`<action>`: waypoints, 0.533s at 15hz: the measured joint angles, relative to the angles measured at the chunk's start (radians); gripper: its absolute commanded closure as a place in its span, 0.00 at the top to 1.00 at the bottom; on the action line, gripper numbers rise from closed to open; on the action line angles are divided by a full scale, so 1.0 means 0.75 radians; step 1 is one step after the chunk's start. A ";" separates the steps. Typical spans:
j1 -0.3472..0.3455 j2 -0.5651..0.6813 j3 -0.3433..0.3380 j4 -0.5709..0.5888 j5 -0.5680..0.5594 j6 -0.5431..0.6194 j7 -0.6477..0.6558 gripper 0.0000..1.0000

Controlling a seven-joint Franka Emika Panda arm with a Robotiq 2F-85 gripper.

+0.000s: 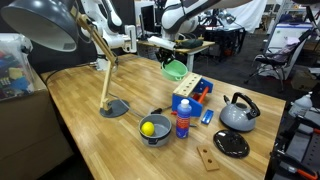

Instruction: Move the mint-green bowl across the wooden object to the left

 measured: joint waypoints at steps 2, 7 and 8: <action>0.018 0.015 0.001 0.004 -0.021 0.005 -0.069 0.02; 0.067 0.050 0.001 0.007 -0.080 0.020 -0.215 0.02; 0.072 0.058 0.001 0.007 -0.087 0.021 -0.238 0.02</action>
